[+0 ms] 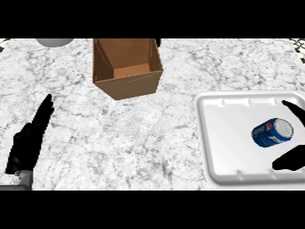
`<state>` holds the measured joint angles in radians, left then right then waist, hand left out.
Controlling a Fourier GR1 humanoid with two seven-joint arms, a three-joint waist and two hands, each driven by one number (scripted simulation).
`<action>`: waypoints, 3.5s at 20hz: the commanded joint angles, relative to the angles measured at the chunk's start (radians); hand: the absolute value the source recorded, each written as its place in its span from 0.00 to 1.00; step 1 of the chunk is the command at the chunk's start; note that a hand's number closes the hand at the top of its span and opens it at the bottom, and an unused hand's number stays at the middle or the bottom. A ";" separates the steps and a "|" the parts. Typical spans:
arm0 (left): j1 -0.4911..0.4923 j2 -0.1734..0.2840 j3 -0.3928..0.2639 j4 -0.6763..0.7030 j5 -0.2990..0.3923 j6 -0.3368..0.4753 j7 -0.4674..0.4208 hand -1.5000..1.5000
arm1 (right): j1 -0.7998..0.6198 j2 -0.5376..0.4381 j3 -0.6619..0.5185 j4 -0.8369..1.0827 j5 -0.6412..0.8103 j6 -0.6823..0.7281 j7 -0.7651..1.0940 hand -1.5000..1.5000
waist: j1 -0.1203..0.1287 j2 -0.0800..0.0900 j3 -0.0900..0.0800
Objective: Pick the can from the tray and place it in the cardboard box
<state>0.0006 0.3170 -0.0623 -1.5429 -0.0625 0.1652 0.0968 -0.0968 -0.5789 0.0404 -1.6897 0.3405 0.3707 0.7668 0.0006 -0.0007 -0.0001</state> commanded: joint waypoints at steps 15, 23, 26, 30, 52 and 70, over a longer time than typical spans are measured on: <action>-0.021 -0.052 0.101 0.043 -0.050 -0.112 -0.022 0.50 | -0.011 0.144 -0.083 0.115 0.186 0.042 -0.136 0.00 | -0.001 0.001 0.000; -0.046 -0.114 0.088 0.039 -0.110 -0.087 0.009 0.50 | -0.026 0.203 -0.052 0.197 0.282 0.020 -0.188 0.00 | -0.001 0.001 0.000; -0.074 -0.106 0.112 0.042 -0.112 -0.098 0.012 0.50 | -0.003 0.211 -0.076 0.188 0.266 0.042 -0.206 0.00 | -0.002 0.001 0.000; -0.025 -0.130 0.092 -0.026 -0.136 -0.089 0.047 0.50 | -0.038 0.239 -0.090 0.245 0.285 0.005 -0.250 1.00 | 0.001 0.001 0.000; -0.114 -0.159 -0.004 0.001 -0.136 -0.174 -0.014 0.50 | -0.603 -0.005 0.178 0.440 0.452 -0.023 -1.071 1.00 | 0.218 0.075 0.007; -0.132 -0.163 0.027 0.047 -0.158 -0.132 0.001 0.50 | -1.028 0.123 0.017 0.952 0.076 0.192 -1.651 1.00 | 0.139 0.044 0.001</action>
<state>-0.1348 0.1646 -0.0342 -1.5137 -0.2112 0.0190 0.0977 -1.0300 -0.4852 0.0654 -0.8382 0.4654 0.4362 -0.7558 0.1574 0.0503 0.0028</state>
